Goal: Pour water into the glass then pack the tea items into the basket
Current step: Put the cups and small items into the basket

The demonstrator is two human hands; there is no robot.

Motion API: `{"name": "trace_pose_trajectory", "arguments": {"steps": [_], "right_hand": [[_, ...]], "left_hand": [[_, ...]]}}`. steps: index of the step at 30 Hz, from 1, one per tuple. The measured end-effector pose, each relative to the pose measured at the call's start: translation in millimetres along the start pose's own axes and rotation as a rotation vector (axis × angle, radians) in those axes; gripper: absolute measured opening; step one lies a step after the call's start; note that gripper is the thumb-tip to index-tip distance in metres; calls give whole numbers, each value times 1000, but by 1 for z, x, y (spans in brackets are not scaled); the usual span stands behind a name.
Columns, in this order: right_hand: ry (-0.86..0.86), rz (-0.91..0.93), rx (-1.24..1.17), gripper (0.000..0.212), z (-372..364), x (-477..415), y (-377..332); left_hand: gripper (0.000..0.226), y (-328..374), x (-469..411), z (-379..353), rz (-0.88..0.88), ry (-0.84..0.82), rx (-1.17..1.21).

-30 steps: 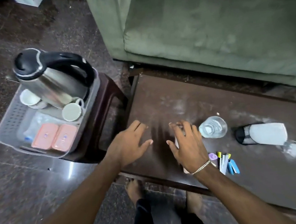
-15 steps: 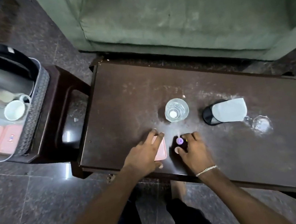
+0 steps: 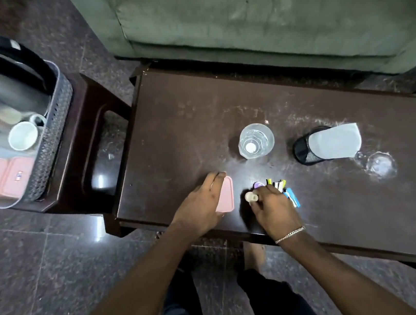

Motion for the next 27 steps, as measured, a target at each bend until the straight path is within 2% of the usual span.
{"name": "trace_pose_trajectory", "arguments": {"steps": [6, 13, 18, 22, 27], "right_hand": [[146, 102, -160, 11, 35, -13, -82], [156, 315, -287, 10, 38, -48, -228], [125, 445, -348, 11, 24, -71, -323], [69, 496, -347, 12, -3, -85, -394], [28, 532, -254, 15, -46, -103, -445]], "left_hand": [[100, -49, 41, 80, -23, 126, 25], [106, -157, 108, 201, 41, 245, 25], [108, -249, 151, 264, 168, 284, -21], [105, -325, 175, 297, 228, 249, -121], [104, -391, 173, 313, 241, 142, -204]]}}
Point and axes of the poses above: each hand's wrist, its own x-axis away from the middle knuckle, its own z-axis out of the back of the hand, y = z × x, the point moved 3 cm from there along -x, towards the middle knuckle, and after that the axes turned 6 degrees about z, right-handed, at the moved point
